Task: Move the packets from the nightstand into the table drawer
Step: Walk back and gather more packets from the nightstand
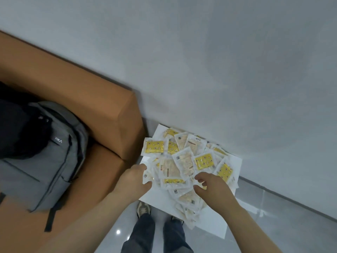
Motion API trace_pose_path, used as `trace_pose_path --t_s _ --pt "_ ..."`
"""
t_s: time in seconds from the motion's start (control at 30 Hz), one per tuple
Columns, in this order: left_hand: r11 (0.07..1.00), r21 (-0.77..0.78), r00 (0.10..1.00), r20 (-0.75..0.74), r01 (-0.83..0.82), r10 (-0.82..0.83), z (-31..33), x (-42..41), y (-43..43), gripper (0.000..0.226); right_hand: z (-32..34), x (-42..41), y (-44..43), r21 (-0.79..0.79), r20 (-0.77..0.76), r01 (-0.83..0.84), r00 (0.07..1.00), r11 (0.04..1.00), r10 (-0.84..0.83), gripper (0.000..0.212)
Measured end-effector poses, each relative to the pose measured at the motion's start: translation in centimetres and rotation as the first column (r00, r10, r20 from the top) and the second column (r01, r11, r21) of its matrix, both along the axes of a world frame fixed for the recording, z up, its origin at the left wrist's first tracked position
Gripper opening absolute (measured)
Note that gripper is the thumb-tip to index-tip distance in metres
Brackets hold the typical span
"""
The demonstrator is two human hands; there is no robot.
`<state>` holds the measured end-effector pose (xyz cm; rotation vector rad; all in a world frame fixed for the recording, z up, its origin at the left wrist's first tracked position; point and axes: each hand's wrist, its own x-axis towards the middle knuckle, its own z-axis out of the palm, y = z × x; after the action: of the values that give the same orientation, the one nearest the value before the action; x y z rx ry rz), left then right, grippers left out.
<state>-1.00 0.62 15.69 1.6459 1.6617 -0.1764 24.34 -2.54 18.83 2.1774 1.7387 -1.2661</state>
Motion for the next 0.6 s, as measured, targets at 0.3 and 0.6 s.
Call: trace_pose_path --t_s 0.3,0.6 --pt "1.0 0.019 0.999 -0.049 0.022 -0.021 -7.2 1.2 1.3 0.05 -6.2 0.4 1.0 0.025 0.011 0.015 1.0 1.0 -0.016 0.038" --pt "0.978 0.097 0.981 -0.07 0.185 -0.179 -14.2 1.0 7.5 0.08 -11.8 -0.9 3.9 0.144 0.02 0.03 0.999 0.989 -0.033 0.058"
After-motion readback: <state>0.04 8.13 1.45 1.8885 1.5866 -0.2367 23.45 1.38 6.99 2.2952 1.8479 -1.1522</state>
